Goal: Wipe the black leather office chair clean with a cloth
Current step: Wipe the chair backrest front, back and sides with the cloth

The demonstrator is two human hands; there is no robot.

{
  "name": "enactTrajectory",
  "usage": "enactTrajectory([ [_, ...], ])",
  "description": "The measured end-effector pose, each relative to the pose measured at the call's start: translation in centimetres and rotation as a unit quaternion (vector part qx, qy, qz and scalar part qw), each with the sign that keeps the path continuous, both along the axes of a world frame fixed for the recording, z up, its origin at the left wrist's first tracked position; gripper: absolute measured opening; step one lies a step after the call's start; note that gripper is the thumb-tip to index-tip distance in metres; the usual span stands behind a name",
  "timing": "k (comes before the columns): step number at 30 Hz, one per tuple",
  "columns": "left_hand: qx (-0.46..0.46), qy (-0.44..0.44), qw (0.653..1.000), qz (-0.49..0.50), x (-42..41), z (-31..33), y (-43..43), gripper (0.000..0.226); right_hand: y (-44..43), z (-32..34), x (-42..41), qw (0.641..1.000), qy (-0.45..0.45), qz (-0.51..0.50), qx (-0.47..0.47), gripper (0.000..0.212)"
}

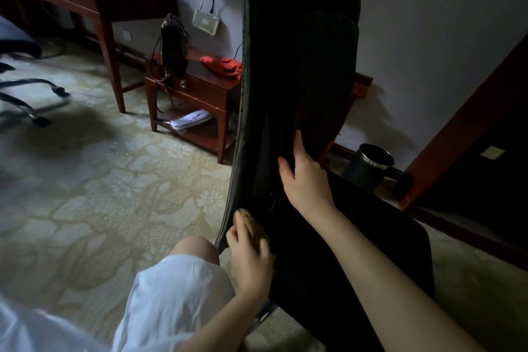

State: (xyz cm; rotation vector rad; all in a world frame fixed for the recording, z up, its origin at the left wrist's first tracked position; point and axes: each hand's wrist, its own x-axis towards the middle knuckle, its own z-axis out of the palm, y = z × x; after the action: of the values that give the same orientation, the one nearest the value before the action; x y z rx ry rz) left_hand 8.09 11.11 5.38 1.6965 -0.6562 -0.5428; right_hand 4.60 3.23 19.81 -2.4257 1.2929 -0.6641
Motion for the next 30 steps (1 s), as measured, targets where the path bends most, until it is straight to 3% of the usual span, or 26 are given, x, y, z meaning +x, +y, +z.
enactTrajectory([
  [3, -0.09, -0.04, 0.994, 0.042, -0.2, 2.6, -0.6, 0.078, 0.1, 0.0, 0.1, 1.0, 0.001, -0.006, 0.004, 0.06],
  [6, -0.117, -0.074, 0.989, 0.048, -0.3, 4.6, -2.4, 0.078, 0.1, 0.0, 0.0, 1.0, 0.0, -0.009, 0.004, 0.06],
  [16, -0.028, -0.136, 0.99, 0.016, 0.4, 1.6, -2.6, 0.071, 0.8, 0.0, 0.3, 0.999, 0.016, -0.031, -0.011, 0.059],
  [23, 0.05, -0.086, 0.994, -0.033, 0.4, -0.8, -1.3, 0.066, 1.1, 0.2, 0.4, 0.999, -0.002, -0.042, 0.015, 0.058],
  [28, 0.132, 0.025, 0.989, -0.064, 1.6, -1.7, -0.9, 0.047, 1.1, 0.2, 0.6, 0.999, -0.004, -0.047, 0.018, 0.059],
  [30, 0.098, 0.033, 0.993, -0.06, 1.4, -1.4, -0.1, 0.053, 1.2, 0.2, 0.5, 0.999, -0.005, -0.045, 0.021, 0.059],
])
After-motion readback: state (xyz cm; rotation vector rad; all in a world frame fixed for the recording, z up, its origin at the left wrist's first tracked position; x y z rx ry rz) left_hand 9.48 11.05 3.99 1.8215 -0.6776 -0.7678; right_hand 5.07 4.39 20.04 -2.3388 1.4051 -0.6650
